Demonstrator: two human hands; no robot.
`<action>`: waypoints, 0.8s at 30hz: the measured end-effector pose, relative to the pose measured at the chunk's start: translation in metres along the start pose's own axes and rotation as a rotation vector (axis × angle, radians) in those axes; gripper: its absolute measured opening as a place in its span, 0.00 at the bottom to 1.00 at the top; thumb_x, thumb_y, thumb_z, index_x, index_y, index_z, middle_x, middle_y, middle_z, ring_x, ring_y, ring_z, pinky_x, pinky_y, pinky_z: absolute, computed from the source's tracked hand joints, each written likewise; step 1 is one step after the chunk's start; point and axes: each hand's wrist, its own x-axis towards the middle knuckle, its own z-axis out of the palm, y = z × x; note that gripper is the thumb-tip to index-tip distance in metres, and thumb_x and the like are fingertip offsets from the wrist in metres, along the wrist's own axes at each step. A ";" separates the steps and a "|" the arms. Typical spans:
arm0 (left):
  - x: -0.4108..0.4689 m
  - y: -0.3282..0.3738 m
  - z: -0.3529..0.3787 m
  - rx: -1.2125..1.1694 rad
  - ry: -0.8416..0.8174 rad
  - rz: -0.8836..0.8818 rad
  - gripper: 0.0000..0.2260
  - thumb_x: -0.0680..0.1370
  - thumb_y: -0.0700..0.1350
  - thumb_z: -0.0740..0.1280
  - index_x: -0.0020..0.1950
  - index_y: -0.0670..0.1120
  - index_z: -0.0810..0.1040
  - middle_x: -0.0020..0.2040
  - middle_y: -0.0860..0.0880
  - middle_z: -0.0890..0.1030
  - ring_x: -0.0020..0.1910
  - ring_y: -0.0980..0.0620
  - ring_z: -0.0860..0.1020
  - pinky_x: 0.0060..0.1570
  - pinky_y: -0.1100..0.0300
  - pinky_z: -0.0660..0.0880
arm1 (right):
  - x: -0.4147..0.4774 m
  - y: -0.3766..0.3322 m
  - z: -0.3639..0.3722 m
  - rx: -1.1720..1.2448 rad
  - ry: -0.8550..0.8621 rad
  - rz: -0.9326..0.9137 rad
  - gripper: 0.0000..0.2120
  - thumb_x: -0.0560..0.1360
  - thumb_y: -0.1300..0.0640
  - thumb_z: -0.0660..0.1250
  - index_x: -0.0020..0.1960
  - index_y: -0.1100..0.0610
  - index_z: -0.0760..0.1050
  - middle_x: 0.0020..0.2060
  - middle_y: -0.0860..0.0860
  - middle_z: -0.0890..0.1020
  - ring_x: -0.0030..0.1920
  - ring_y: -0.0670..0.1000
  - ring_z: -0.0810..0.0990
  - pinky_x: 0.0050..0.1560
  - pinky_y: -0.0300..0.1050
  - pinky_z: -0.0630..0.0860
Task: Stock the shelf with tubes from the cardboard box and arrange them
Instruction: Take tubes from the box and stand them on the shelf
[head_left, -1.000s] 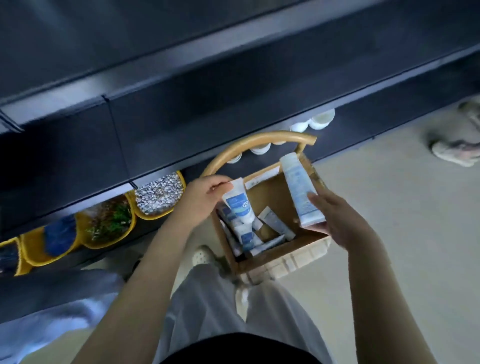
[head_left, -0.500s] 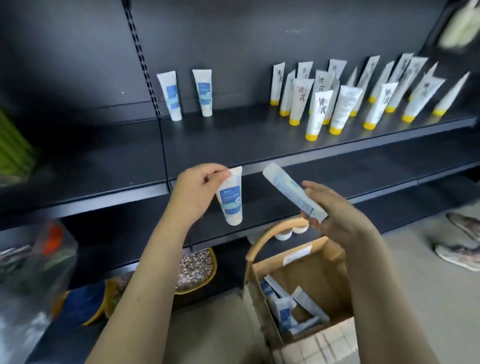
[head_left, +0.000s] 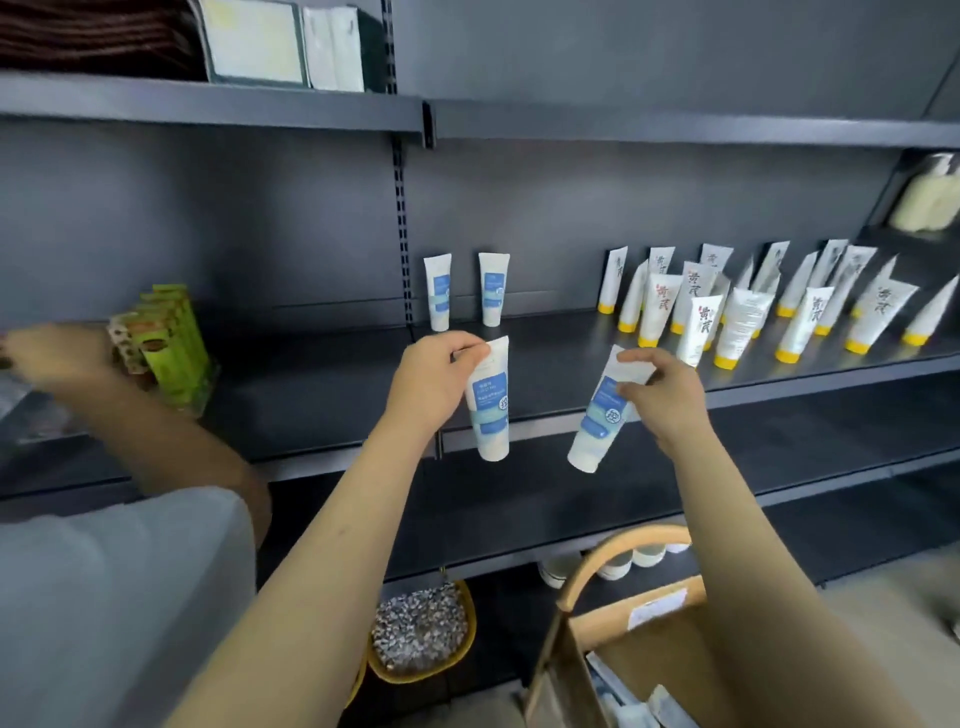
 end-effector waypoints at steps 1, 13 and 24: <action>0.005 0.000 0.002 0.012 0.017 0.001 0.06 0.77 0.48 0.66 0.43 0.54 0.81 0.39 0.56 0.81 0.43 0.50 0.80 0.49 0.46 0.79 | 0.006 -0.003 0.001 -0.020 0.010 -0.040 0.14 0.72 0.67 0.68 0.54 0.52 0.76 0.52 0.52 0.78 0.51 0.53 0.79 0.38 0.41 0.75; 0.098 -0.013 0.044 0.187 0.152 0.030 0.08 0.79 0.48 0.64 0.51 0.47 0.81 0.47 0.51 0.82 0.46 0.50 0.79 0.47 0.54 0.77 | 0.129 0.012 0.039 -0.008 0.035 -0.168 0.16 0.71 0.65 0.70 0.57 0.54 0.77 0.50 0.52 0.84 0.49 0.48 0.81 0.55 0.45 0.78; 0.170 -0.063 0.088 0.272 0.127 0.015 0.08 0.78 0.46 0.66 0.53 0.47 0.82 0.48 0.52 0.83 0.45 0.53 0.79 0.47 0.59 0.75 | 0.208 0.081 0.089 0.060 -0.050 -0.127 0.17 0.74 0.62 0.69 0.61 0.58 0.72 0.49 0.49 0.82 0.44 0.42 0.80 0.44 0.25 0.72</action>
